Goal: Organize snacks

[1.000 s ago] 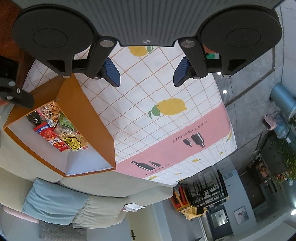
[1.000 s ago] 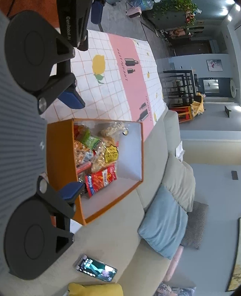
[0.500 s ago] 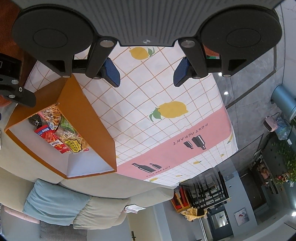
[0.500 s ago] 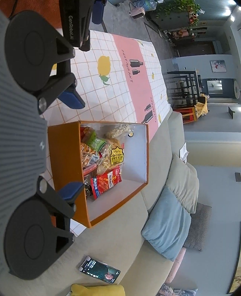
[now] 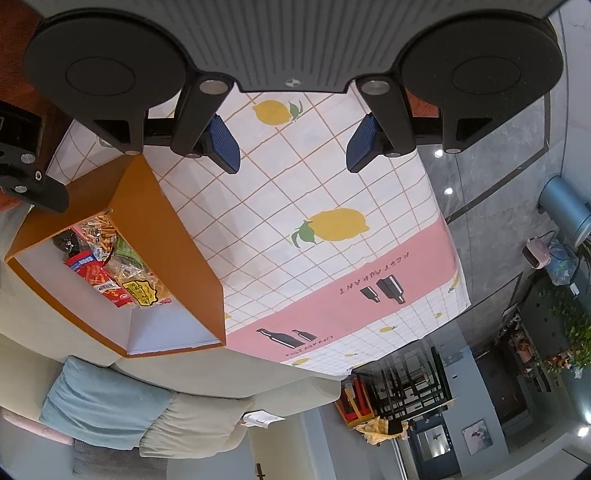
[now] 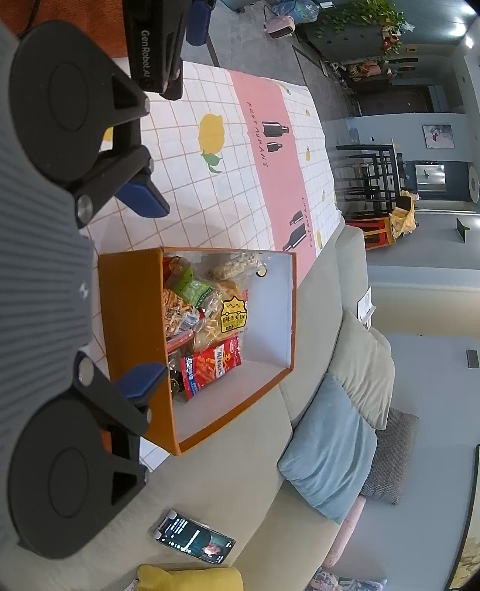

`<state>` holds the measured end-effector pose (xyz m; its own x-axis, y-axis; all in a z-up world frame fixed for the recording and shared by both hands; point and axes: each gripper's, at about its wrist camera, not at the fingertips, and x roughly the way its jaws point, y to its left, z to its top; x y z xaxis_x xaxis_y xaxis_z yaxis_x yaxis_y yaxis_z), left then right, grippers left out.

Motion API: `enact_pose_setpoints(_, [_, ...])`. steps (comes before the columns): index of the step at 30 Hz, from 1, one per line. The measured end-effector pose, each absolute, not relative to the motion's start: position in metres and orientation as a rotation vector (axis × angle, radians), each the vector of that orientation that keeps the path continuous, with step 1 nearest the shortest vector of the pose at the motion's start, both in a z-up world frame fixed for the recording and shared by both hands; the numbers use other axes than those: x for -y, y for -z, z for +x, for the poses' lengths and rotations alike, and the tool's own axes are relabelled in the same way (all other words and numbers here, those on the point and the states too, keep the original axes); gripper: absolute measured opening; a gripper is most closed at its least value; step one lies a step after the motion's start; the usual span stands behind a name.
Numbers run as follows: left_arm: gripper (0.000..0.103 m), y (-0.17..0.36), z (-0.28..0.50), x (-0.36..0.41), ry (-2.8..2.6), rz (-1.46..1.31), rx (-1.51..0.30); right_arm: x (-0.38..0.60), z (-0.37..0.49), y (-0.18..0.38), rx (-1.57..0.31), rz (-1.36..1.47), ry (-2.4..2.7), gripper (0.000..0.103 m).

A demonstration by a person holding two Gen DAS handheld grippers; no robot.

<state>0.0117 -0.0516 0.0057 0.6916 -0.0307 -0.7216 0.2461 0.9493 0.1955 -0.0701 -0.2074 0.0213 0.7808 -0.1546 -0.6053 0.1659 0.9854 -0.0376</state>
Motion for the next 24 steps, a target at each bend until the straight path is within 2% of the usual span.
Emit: enact_pose_setpoints(24, [0.078,-0.0059,0.0134,0.0470,0.154,0.270,-0.808,0.1980,-0.0659,-0.0183,-0.660,-0.031,0.162,0.084])
